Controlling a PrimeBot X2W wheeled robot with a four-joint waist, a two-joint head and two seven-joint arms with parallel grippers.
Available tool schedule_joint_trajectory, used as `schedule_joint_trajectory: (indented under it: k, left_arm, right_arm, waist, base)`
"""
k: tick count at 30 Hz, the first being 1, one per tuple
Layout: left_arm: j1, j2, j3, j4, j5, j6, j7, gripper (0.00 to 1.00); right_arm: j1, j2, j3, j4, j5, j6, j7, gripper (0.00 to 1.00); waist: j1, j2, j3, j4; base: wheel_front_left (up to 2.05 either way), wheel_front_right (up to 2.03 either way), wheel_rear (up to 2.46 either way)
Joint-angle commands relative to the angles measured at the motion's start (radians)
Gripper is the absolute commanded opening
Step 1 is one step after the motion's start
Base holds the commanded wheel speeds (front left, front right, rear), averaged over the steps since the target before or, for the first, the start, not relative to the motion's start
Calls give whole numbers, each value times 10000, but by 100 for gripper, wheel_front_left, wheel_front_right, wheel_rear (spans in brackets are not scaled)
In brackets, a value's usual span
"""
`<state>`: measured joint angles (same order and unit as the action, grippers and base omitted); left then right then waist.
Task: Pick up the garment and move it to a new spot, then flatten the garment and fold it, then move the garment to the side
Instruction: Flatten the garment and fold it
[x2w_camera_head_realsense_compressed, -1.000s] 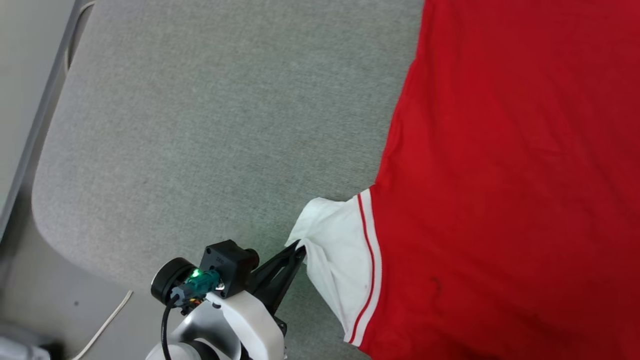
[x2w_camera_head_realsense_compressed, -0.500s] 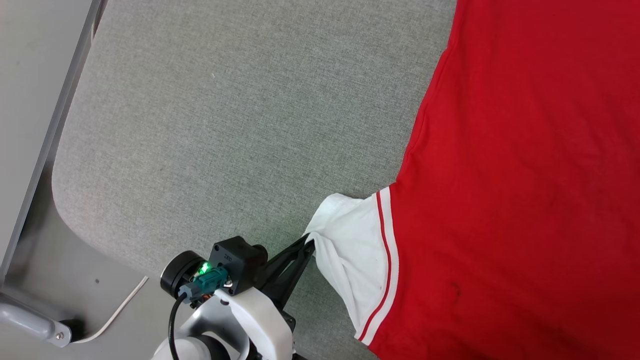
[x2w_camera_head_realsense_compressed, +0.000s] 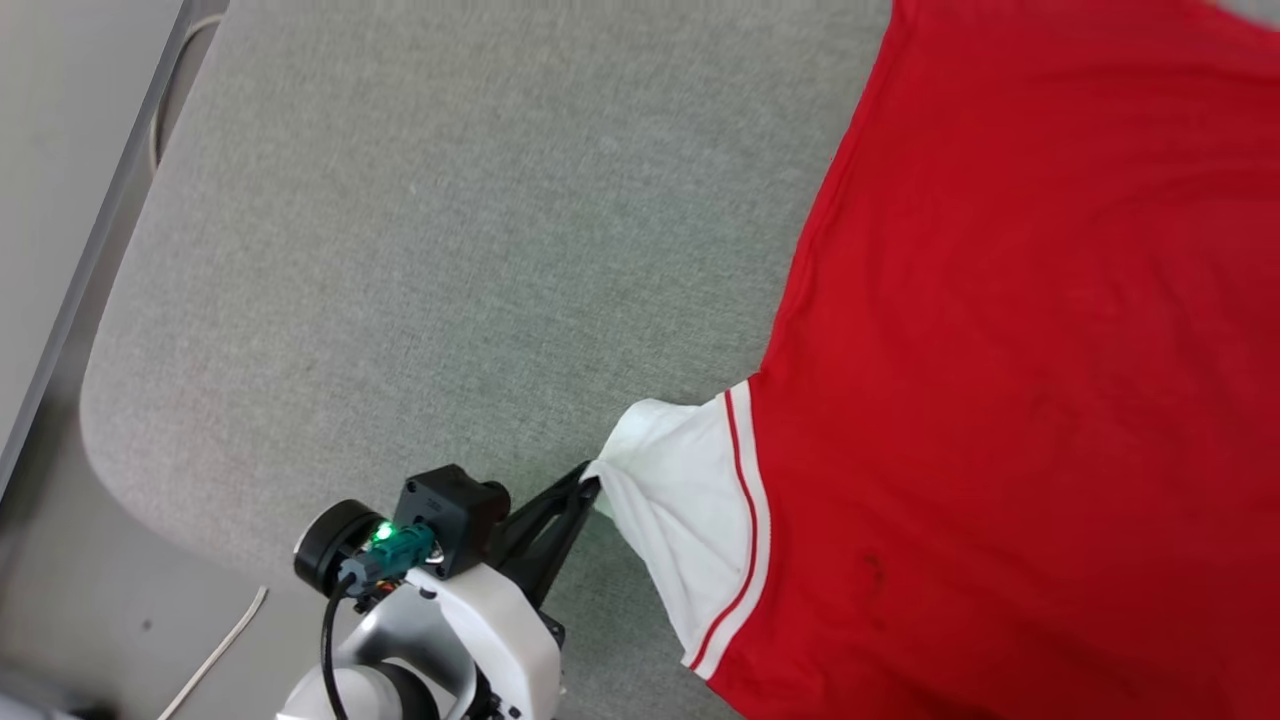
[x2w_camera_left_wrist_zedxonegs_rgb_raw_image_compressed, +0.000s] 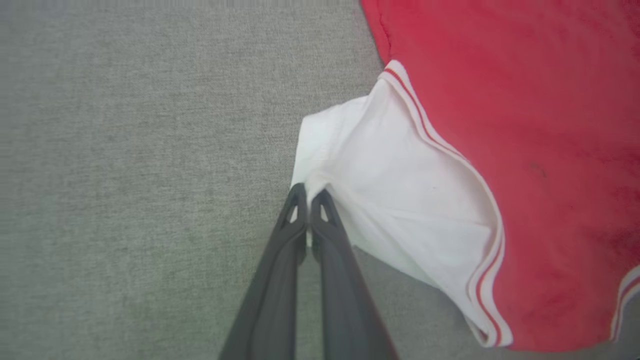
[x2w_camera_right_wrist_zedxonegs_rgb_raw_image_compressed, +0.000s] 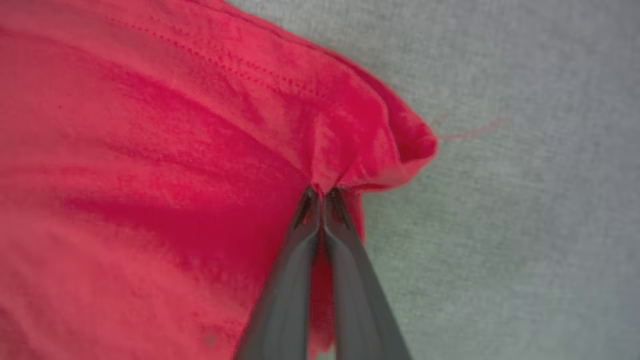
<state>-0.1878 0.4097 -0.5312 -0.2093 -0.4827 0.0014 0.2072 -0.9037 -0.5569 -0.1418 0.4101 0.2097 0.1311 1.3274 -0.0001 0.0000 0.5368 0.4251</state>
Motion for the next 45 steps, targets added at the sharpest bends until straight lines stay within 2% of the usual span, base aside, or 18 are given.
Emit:
schedule_joint_trajectory:
  k: [1, 8, 11, 17, 30, 39, 40, 45]
  left_arm:
    - [116, 110, 103, 55, -50, 89, 3, 0]
    - [497, 381, 255, 302, -86, 340, 66, 0]
    - [725, 361, 256, 408, -148, 459, 39, 0]
    - [1155, 402, 343, 606, -317, 668, -16, 0]
    - [1692, 244, 439, 1023, -607, 922, -364, 0]
    - [1565, 255, 399, 1224, -654, 812, -485, 0]
    - [1529, 268, 406, 1216, -657, 801, -491, 0]
    - [1427, 310, 387, 1112, -651, 789, -504, 0]
  right_arm:
    - [803, 67, 99, 180, 159, -8, -62, 0]
    - [2378, 348, 108, 418, 880, -8, -774, 0]
    - [3218, 567, 69, 271, 1425, -8, -1024, 0]
    - [4910, 530, 230, -365, 2309, -8, -1424, 0]
    - [8232, 773, -73, -1725, 3427, -8, -1876, 0]
    - [8765, 944, -228, -1858, 3516, -8, -1882, 0]
    - [8673, 915, -260, -1914, 3536, -8, -1882, 100]
    - [8043, 551, -166, -2580, 3981, -8, -1576, 100]
  waist:
    - [1, 0, -637, -476]
    - [1, 0, -1913, -1281]
    - [1, 0, -2424, -1608]
    - [1, 0, -3295, -2159]
    - [1, 0, -4155, -2740]
    - [1, 0, -4148, -2912]
    - [1, 0, -4127, -2921]
    - [1, 0, -3974, -2910]
  base:
    - [0, 0, 0]
    - [0, 0, 0]
    - [0, 0, 0]
    - [0, 0, 0]
    - [0, 0, 0]
    - [0, 0, 0]
    - [0, 0, 0]
    - [0, 0, 0]
